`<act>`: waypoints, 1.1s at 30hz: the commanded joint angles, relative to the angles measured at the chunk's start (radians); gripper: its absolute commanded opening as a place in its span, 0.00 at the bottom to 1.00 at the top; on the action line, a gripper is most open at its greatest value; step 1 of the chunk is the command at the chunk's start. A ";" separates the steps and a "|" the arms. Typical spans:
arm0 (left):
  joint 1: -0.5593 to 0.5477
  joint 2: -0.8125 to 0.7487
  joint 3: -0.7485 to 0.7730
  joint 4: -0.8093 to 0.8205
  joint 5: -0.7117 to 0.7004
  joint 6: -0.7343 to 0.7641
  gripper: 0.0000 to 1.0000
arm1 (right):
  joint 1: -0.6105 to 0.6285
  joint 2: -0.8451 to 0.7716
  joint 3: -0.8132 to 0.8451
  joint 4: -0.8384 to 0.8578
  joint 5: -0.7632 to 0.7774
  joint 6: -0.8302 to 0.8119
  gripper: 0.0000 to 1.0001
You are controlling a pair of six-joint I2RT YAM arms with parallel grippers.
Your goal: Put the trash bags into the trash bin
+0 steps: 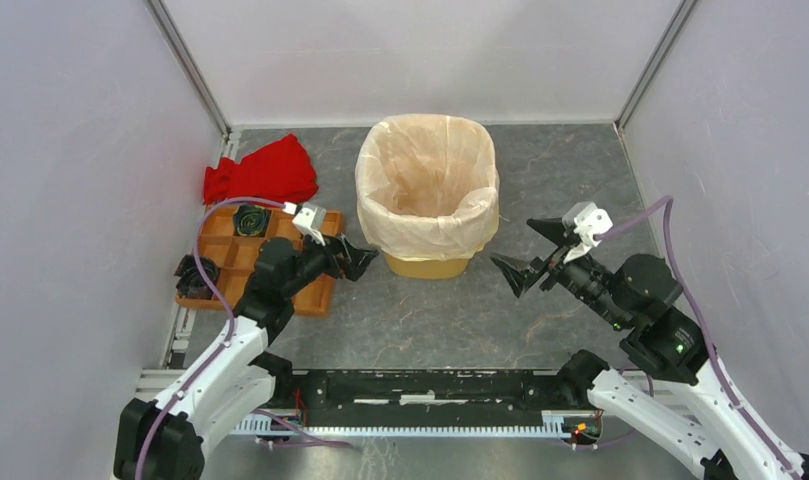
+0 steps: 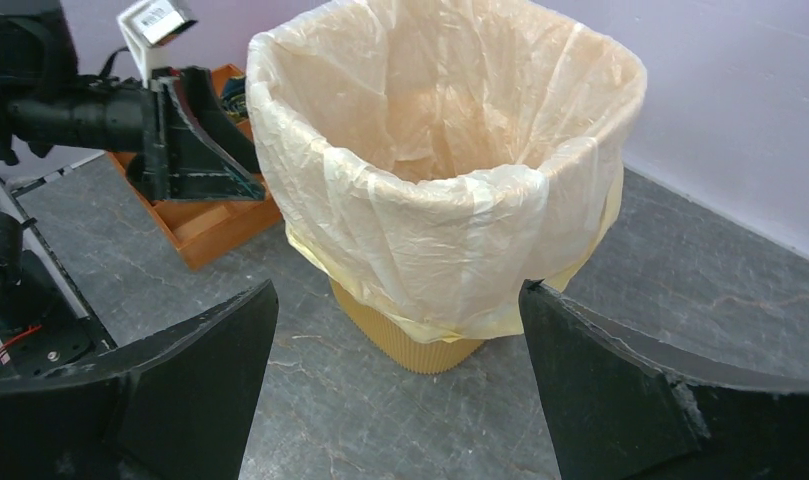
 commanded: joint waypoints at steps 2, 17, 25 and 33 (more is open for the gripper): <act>-0.065 0.055 -0.026 0.276 -0.139 0.126 0.98 | 0.004 -0.085 -0.041 0.106 -0.019 -0.031 0.98; -0.200 0.600 0.098 0.783 0.088 0.192 0.96 | 0.005 -0.185 0.048 0.007 0.151 -0.042 0.98; -0.372 0.995 0.500 0.826 0.086 0.161 0.96 | 0.004 -0.166 0.053 -0.015 0.196 -0.035 0.98; -0.499 1.215 0.814 0.687 -0.067 0.056 0.99 | 0.005 -0.105 0.049 -0.048 0.277 0.010 0.98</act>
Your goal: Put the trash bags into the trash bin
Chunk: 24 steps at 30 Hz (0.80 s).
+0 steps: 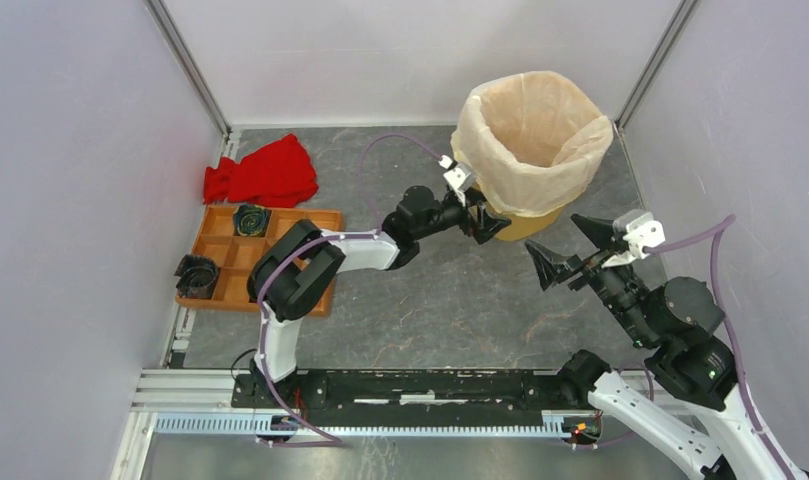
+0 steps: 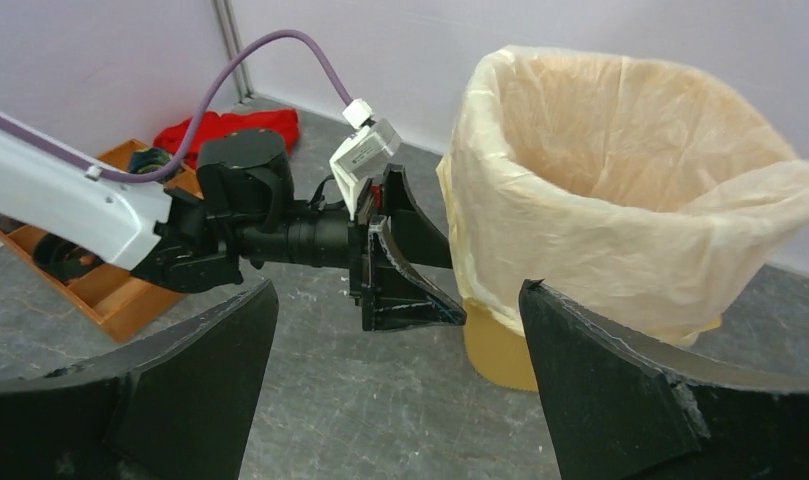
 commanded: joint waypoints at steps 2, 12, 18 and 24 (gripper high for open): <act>-0.040 -0.039 -0.014 0.032 -0.093 -0.137 0.99 | 0.005 0.063 0.018 -0.024 0.090 0.025 0.98; -0.031 -0.717 -0.338 -0.648 -0.314 -0.174 1.00 | 0.004 0.321 -0.053 0.040 0.084 -0.025 0.98; -0.014 -1.056 -0.308 -1.061 -0.512 0.065 0.99 | 0.004 0.650 -0.082 0.147 0.036 -0.005 0.98; -0.014 -1.344 -0.426 -1.013 -0.750 0.184 1.00 | 0.005 0.952 -0.057 0.274 0.195 0.013 0.98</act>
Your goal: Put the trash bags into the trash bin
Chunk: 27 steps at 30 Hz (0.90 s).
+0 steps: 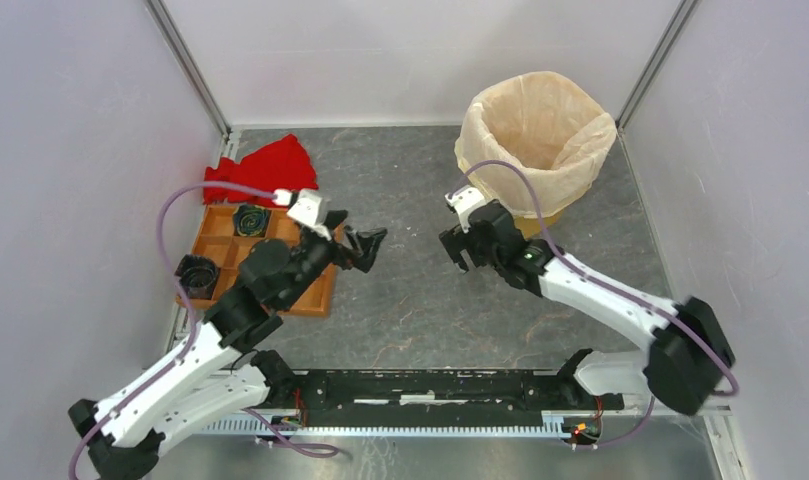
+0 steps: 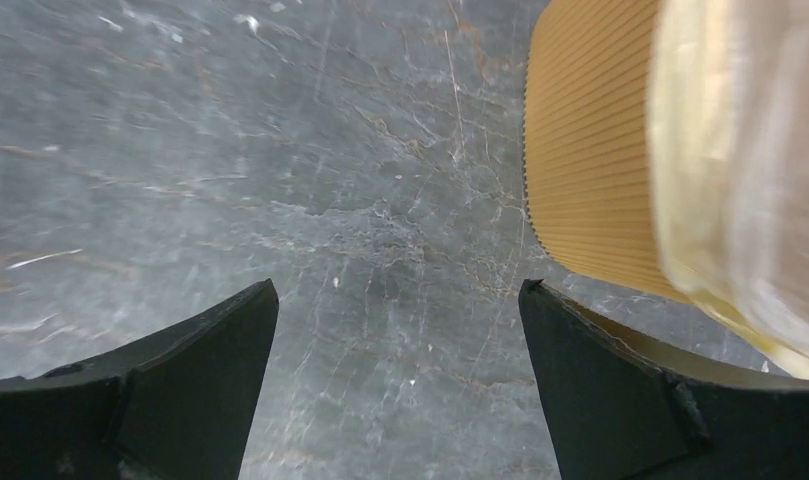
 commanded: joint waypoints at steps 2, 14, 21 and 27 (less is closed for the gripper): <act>0.003 -0.204 -0.129 -0.024 -0.277 0.177 1.00 | 0.004 0.240 0.087 0.103 0.232 0.004 0.98; 0.003 -0.316 -0.208 0.012 -0.294 0.200 0.98 | -0.112 0.569 0.217 0.185 0.441 -0.022 0.98; 0.003 -0.281 -0.193 -0.009 -0.275 0.213 0.96 | -0.278 0.633 0.230 0.241 0.405 -0.055 0.98; 0.003 -0.281 -0.199 -0.007 -0.285 0.214 0.96 | -0.396 0.717 0.312 0.326 0.366 -0.155 0.98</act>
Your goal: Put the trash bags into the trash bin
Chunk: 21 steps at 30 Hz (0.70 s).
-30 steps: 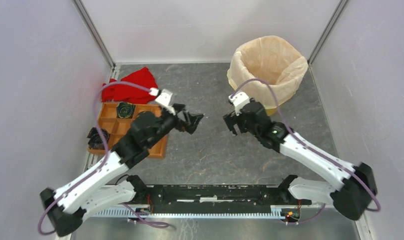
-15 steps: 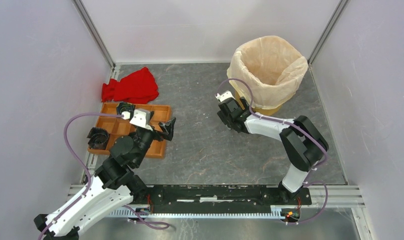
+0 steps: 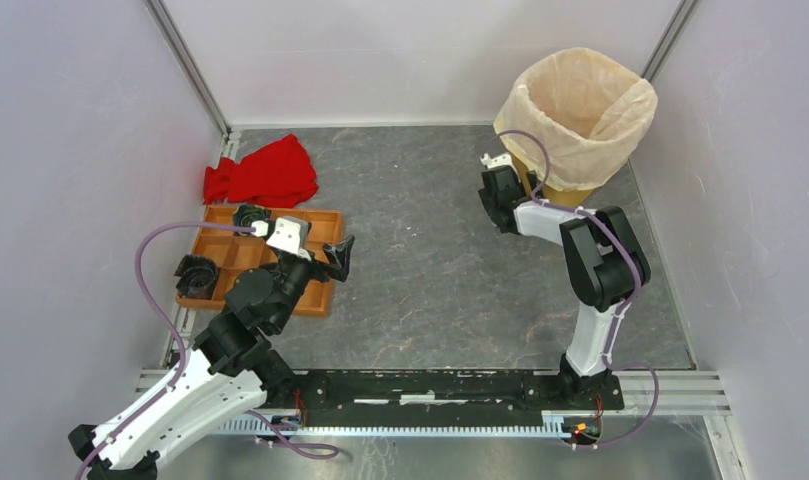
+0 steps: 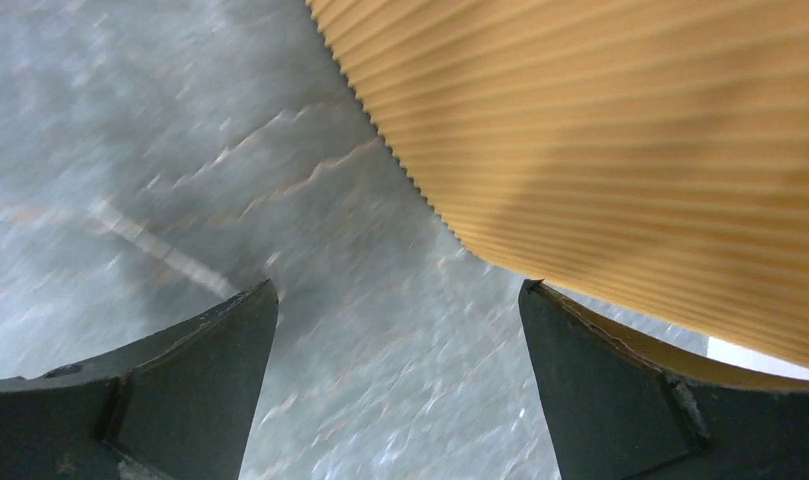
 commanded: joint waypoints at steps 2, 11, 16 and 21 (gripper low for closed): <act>0.003 0.004 0.011 0.006 -0.014 0.045 0.96 | -0.071 0.097 0.149 0.064 0.015 -0.112 0.98; 0.003 0.028 0.019 0.003 -0.017 0.040 0.96 | 0.075 -0.237 -0.047 -0.053 -0.084 -0.001 0.98; 0.003 0.034 0.036 -0.009 -0.027 0.023 0.98 | 0.185 -0.524 -0.157 -0.151 -0.239 0.043 0.98; 0.003 0.044 0.104 -0.013 0.007 -0.001 1.00 | 0.193 -0.829 -0.134 -0.246 -0.334 0.073 0.98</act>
